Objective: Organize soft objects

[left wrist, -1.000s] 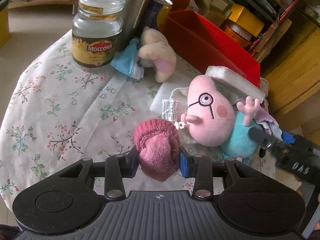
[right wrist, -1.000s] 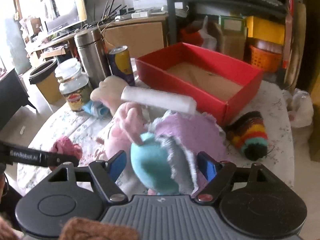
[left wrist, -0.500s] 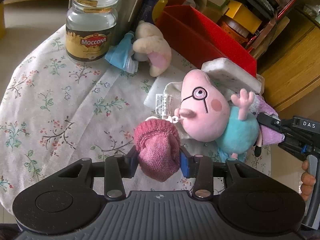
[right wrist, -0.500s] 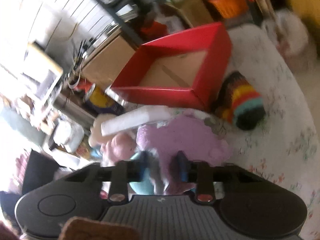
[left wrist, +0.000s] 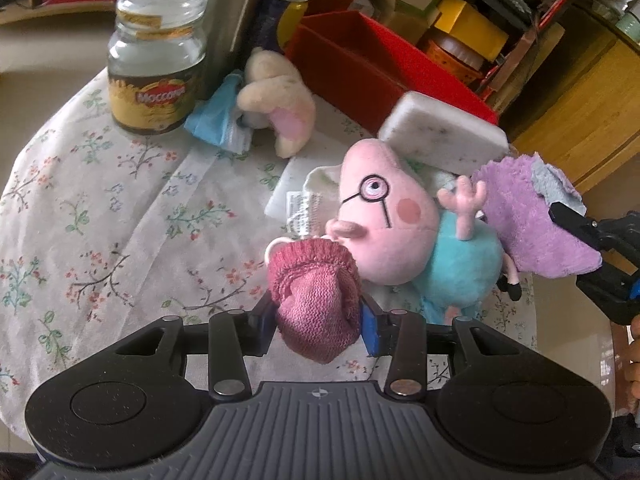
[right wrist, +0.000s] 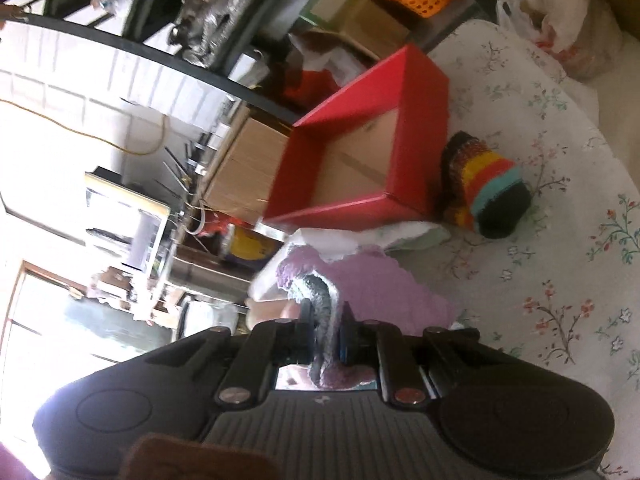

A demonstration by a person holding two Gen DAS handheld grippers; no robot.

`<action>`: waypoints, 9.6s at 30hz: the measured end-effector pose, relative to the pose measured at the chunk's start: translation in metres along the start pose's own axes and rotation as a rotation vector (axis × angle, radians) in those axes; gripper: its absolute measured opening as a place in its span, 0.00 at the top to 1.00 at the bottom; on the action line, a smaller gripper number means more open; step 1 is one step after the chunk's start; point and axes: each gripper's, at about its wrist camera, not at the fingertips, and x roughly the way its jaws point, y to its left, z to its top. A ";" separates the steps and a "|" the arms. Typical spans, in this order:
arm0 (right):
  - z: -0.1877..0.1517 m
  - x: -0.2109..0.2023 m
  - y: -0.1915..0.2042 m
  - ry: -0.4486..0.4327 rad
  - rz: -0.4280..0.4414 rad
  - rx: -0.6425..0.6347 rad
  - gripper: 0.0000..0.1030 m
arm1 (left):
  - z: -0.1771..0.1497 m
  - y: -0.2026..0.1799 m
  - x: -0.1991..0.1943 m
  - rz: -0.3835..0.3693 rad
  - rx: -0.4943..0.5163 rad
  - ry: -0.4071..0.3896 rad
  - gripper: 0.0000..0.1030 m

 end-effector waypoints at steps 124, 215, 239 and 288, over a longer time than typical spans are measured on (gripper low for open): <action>0.117 0.076 0.039 -0.176 0.009 -0.050 0.81 | 0.161 -0.094 0.064 0.025 0.253 -0.258 0.26; -0.008 0.051 0.067 0.155 -0.100 -0.468 0.62 | 0.099 -0.056 0.028 -0.128 0.194 -0.069 0.65; -0.108 0.165 0.097 0.582 -0.394 -1.147 0.50 | 0.110 -0.036 0.027 -0.147 0.138 -0.043 0.67; 0.050 0.001 0.092 -0.120 0.037 -0.211 0.62 | 0.136 -0.083 -0.007 -0.034 0.155 -0.132 0.76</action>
